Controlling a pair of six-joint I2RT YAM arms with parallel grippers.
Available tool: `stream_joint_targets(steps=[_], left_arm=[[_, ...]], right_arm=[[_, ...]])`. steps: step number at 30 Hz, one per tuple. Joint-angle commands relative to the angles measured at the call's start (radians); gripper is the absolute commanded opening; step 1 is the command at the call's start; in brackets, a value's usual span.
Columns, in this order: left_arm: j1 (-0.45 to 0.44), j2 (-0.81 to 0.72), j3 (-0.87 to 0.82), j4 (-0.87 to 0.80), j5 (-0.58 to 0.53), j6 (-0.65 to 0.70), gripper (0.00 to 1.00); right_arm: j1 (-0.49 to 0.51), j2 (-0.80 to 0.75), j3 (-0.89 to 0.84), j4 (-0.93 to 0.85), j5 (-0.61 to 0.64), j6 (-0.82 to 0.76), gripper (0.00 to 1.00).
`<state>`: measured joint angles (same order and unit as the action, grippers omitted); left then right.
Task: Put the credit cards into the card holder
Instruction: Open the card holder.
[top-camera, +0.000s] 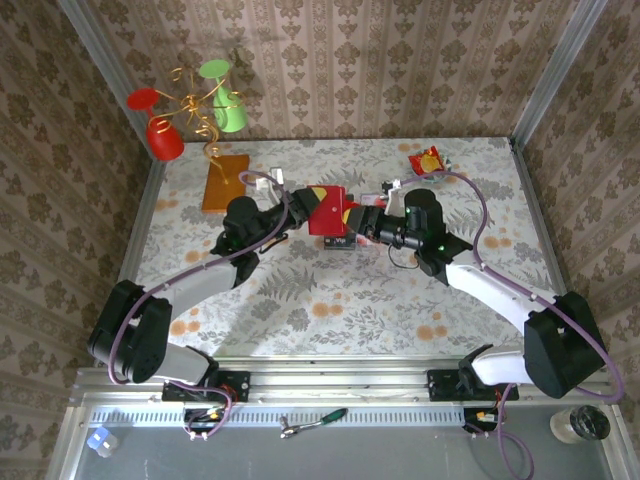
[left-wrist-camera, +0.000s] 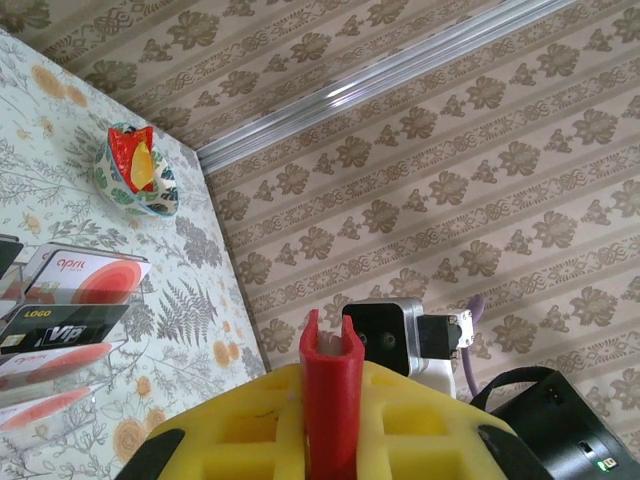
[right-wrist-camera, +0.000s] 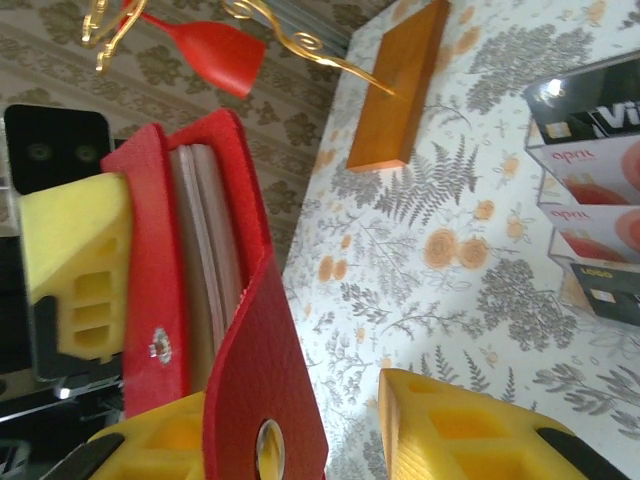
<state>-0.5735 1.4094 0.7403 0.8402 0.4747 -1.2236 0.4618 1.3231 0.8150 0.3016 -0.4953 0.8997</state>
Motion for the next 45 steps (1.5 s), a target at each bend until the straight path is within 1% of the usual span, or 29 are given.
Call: stream_joint_targets(steps=[1,6,9,11,18,27,32,38,45], left_arm=[[0.003,0.007,-0.002,0.081,0.007,-0.026,0.0],[0.003,0.025,-0.003,0.119,0.007,-0.054,0.0],[0.003,0.033,-0.002,0.142,0.008,-0.069,0.0],[0.003,0.034,0.001,0.143,0.007,-0.069,0.0],[0.006,0.029,0.006,0.135,0.011,-0.065,0.0],[0.008,0.033,0.01,0.134,0.012,-0.065,0.0],[0.009,0.037,0.015,0.133,0.015,-0.068,0.0],[0.009,0.04,0.015,0.138,0.019,-0.07,0.0],[0.009,0.04,0.018,0.144,0.015,-0.073,0.0]], right_arm=[[-0.009,-0.01,-0.012,0.103,-0.097,0.033,0.34],[-0.011,0.016,0.016,0.125,-0.15,0.046,0.34],[-0.011,0.031,0.027,0.133,-0.168,0.054,0.31],[-0.014,0.033,0.029,0.133,-0.169,0.054,0.3],[-0.056,0.003,-0.006,0.152,-0.17,0.076,0.3],[-0.061,0.01,0.002,0.185,-0.181,0.101,0.27],[-0.064,0.004,-0.006,0.217,-0.174,0.117,0.28],[-0.064,0.034,-0.012,0.281,-0.192,0.155,0.3],[-0.063,0.056,-0.015,0.299,-0.196,0.168,0.24]])
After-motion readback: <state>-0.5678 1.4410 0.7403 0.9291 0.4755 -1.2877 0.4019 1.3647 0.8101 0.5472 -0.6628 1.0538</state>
